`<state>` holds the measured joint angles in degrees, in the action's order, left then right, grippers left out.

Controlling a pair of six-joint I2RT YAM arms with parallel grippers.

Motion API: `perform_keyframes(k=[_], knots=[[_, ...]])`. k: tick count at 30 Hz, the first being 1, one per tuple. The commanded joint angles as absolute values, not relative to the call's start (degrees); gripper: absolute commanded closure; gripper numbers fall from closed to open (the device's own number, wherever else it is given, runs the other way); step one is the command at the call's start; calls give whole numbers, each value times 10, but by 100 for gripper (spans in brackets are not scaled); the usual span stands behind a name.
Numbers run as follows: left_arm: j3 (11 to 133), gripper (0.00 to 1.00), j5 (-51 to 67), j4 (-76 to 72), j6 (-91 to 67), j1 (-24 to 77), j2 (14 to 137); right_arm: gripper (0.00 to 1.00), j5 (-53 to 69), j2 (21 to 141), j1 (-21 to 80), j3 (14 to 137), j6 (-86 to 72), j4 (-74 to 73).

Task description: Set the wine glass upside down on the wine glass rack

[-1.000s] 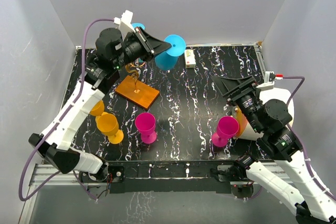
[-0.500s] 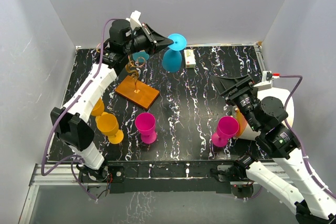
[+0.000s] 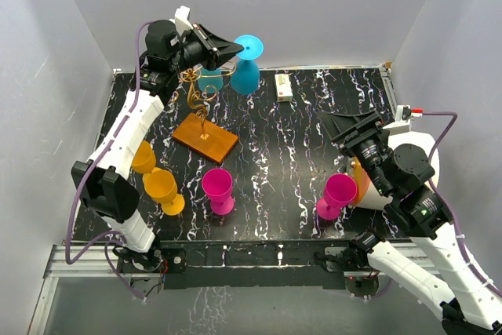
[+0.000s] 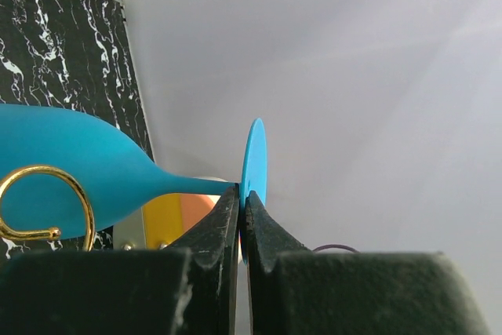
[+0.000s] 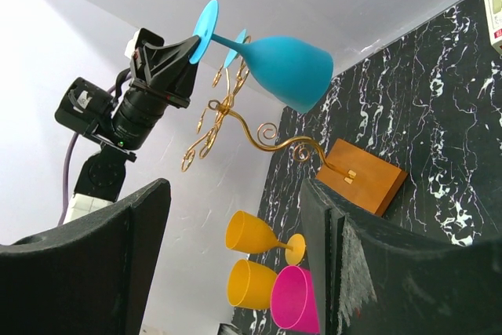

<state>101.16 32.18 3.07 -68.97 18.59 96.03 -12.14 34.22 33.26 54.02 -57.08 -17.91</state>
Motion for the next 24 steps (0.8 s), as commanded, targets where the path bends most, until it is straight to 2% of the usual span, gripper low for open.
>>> perform_keyframes(k=[1,24], knots=[[1012,100,347,15,-721,167,950,35,-130,342,331,565,-566,-171],[978,100,321,32,-704,124,941,35,-129,344,331,565,-569,-173]])
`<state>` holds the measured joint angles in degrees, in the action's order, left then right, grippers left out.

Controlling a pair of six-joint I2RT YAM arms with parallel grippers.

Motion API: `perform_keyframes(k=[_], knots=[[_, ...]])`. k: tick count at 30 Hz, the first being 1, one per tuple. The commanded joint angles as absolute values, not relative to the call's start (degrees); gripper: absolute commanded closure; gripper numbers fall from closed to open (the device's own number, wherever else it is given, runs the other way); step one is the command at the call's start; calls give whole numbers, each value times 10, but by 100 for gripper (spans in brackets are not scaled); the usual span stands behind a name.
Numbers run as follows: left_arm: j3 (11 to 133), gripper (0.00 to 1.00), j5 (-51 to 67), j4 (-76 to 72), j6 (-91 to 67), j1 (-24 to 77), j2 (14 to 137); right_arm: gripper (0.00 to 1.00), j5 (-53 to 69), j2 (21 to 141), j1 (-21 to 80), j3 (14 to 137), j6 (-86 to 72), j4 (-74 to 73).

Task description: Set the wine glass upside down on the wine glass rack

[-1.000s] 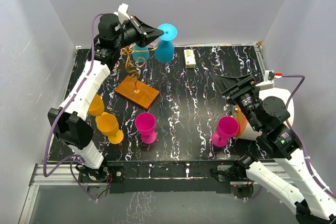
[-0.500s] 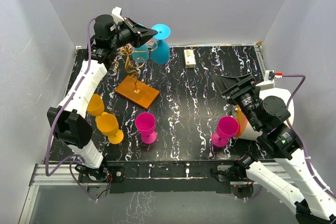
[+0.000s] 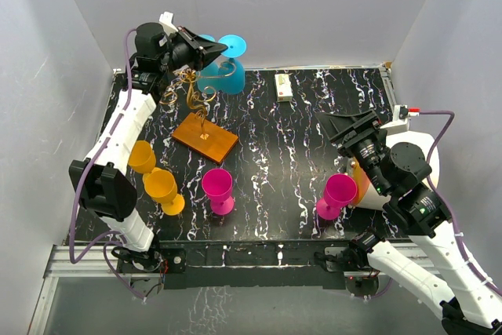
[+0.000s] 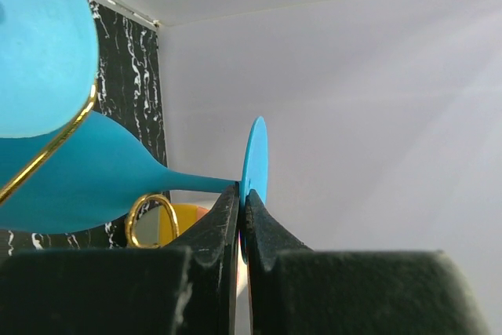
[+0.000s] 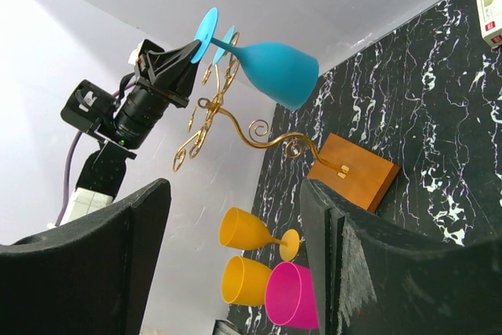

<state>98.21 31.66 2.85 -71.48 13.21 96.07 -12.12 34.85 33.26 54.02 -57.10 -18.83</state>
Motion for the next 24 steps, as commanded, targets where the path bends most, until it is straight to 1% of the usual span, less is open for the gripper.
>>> perform_keyframes(k=[1,12,24], knots=[[977,100,320,34,-701,123,940,35,-130,344,331,565,-569,-173],[959,100,306,60,-679,114,918,35,-125,344,331,563,-574,-173],[899,100,338,15,-722,105,876,35,-113,350,331,563,-574,-171]])
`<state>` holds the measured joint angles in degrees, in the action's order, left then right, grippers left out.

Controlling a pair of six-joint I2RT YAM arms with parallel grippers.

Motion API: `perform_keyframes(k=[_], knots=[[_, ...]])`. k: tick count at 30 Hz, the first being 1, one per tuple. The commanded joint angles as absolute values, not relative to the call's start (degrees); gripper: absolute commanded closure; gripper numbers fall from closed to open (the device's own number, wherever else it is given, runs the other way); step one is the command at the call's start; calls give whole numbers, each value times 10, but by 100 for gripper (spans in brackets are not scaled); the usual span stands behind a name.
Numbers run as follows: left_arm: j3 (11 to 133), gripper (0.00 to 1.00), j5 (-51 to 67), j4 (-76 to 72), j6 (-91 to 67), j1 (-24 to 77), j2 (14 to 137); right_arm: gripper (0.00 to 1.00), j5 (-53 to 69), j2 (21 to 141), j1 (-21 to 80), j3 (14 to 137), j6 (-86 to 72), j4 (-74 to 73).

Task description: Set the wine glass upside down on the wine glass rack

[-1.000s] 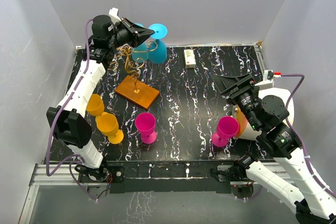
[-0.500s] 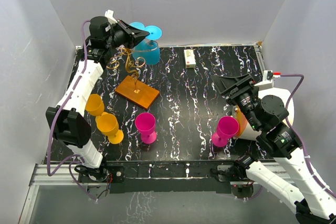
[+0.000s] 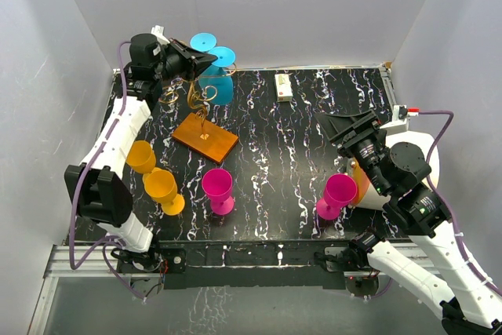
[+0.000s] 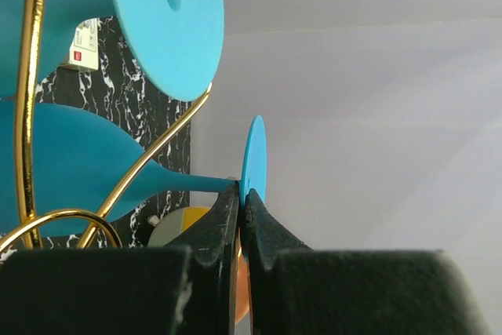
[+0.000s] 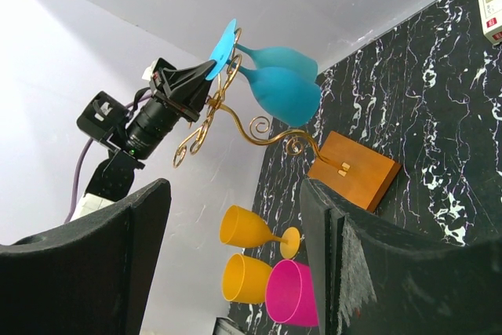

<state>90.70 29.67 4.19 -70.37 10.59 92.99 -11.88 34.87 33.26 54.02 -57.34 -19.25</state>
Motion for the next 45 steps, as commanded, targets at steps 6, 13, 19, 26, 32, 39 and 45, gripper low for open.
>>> perform_keyframes(k=[6,13,19,26,32,39,45], knots=[[898,100,342,21,-718,101,865,36,-107,351,331,563,-577,-171],[892,100,376,54,-685,95,858,36,-110,349,331,563,-577,-176],[869,100,402,46,-681,94,841,36,-109,352,331,562,-579,-174],[893,100,439,66,-654,95,848,36,-111,353,331,559,-581,-177],[911,100,439,65,-649,95,865,36,-113,354,331,558,-581,-175],[945,100,421,74,-641,123,895,36,-118,352,331,558,-577,-177],[959,100,399,78,-635,139,910,36,-125,346,331,558,-576,-183]])
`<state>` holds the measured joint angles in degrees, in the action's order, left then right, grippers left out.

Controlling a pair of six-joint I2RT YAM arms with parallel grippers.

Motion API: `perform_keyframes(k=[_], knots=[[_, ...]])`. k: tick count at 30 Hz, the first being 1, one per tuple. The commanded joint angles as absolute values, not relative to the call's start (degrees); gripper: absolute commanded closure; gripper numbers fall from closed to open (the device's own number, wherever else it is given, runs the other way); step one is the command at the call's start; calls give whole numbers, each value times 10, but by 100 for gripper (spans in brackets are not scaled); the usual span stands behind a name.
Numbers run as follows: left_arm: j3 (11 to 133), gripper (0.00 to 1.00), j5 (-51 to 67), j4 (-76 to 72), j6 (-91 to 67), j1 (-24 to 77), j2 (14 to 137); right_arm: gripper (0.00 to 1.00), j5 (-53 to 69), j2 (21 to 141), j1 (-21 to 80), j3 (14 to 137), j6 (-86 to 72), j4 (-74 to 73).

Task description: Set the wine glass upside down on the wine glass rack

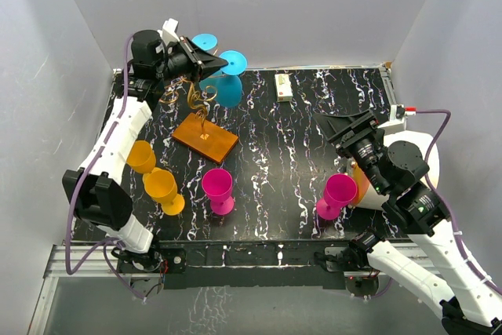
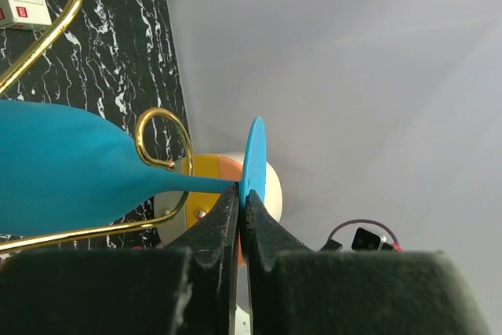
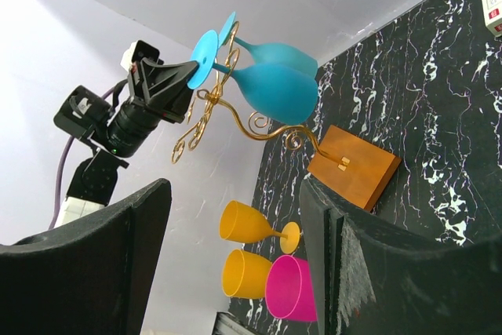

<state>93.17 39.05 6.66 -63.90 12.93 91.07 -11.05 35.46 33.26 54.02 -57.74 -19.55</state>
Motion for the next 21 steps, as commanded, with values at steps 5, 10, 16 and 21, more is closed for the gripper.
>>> perform_keyframes(k=[5,10,16,21], knots=[[978,100,390,81,-634,146,929,36,-127,344,331,557,-575,-184],[1025,100,333,146,-597,146,946,36,-130,340,331,556,-575,-187],[1028,100,300,153,-593,146,947,36,-133,337,331,559,-574,-192],[1032,100,266,172,-578,145,941,36,-135,336,331,560,-573,-194]])
